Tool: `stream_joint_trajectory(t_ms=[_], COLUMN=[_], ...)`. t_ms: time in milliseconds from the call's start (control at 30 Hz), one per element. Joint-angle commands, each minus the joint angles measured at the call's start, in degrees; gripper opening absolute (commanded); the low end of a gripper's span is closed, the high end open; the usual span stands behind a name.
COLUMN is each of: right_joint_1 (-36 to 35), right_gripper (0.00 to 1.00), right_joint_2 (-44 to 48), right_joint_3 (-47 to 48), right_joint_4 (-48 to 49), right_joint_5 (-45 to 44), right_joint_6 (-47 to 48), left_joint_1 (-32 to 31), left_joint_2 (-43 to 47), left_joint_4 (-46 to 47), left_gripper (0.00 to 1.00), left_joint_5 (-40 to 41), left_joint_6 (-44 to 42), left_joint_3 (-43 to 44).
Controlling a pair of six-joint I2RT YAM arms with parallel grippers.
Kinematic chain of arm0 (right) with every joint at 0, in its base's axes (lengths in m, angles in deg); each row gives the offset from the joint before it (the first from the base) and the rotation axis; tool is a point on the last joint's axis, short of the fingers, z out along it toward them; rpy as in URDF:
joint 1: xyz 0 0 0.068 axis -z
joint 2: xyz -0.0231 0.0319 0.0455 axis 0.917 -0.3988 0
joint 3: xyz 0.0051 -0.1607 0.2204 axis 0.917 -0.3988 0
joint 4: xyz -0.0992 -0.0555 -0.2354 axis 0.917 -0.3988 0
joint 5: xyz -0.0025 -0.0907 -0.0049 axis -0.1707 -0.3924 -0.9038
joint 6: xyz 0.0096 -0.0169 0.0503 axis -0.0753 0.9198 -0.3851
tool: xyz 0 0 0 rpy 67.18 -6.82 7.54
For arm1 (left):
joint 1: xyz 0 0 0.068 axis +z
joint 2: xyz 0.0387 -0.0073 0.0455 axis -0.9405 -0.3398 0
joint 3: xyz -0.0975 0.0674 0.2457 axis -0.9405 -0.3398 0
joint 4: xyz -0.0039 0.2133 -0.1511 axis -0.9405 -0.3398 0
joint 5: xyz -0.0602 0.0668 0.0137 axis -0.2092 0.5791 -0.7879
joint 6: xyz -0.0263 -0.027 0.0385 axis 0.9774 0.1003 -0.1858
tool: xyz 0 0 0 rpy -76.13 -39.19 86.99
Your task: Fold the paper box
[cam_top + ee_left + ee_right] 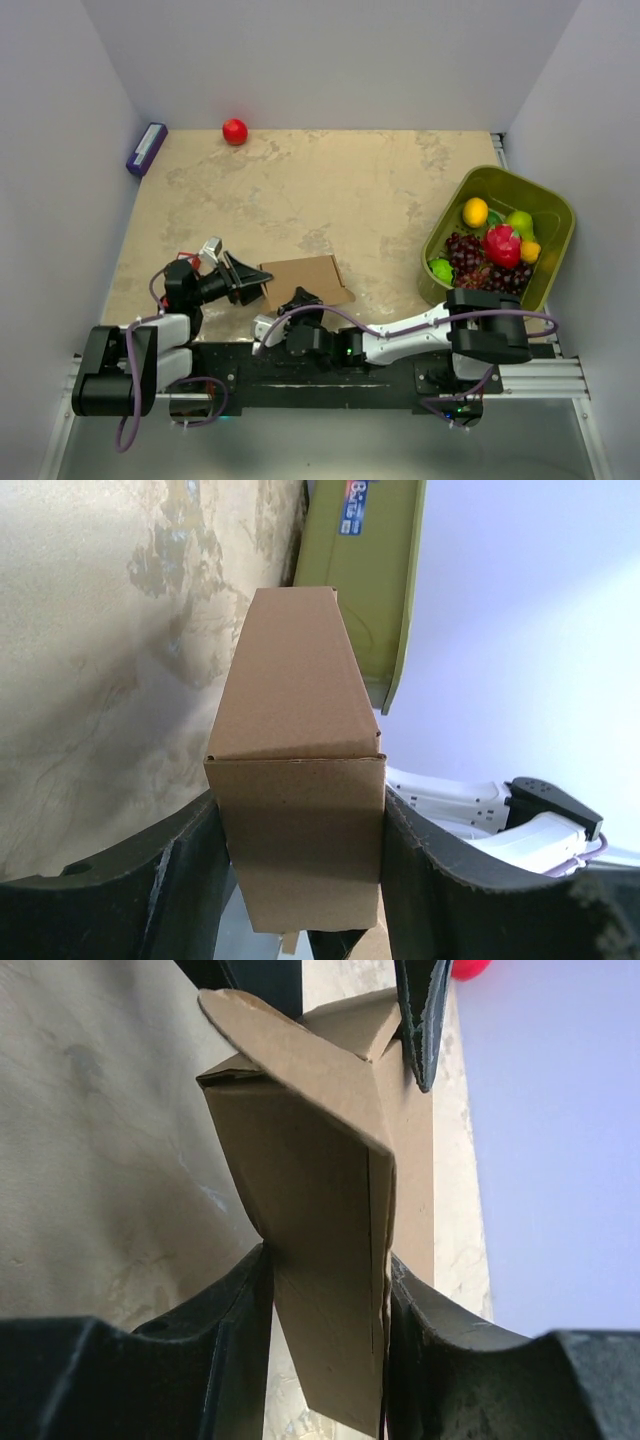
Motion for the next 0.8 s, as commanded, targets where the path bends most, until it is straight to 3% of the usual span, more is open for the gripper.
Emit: stream_joint_trajectory(t_ms=[0,33,233,333,500,633,700,767], right_joint_1=[2.3,2.3,2.7,2.7,2.7,2.8,2.7,2.8], right_gripper=[0.29,0.35,0.73,0.79,0.76,0.53,0.46,0.44], right_joint_2=[1.5,1.6,2.1,1.6,-0.7,-2.3,-2.0,-0.9], right_joint_3=[3.9,3.4,1.5,0.3,-1.1,-0.5,-0.2,0.4], right_joint_4=[-10.8,-10.9,-5.9,-1.5,9.2,12.0,9.9,5.9], right_joint_5=[6.0,5.5,4.5,3.3,0.0,-0.2,0.6,1.9], right_joint_6=[-7.5,-7.4,-6.5,-5.1,0.1,2.9,2.1,0.4], left_joint_1=[0.0,0.0,0.0,0.0,0.0,-0.8,-0.8,-0.8], left_joint_2=[3.1,3.5,3.6,4.3,3.6,2.6,2.4,2.4], left_joint_4=[7.7,8.0,11.3,14.4,18.3,20.1,20.4,20.4], left_gripper=[0.28,0.2,0.01,0.0,0.0,0.01,0.04,0.18], left_joint_5=[-2.4,-1.8,-2.5,-2.8,-4.9,-6.6,-6.7,-6.4], left_joint_6=[5.2,5.4,8.1,11.1,13.7,13.9,13.8,13.4], left_joint_3=[-10.8,-10.7,-11.9,-13.3,-14.7,-15.0,-15.1,-14.7])
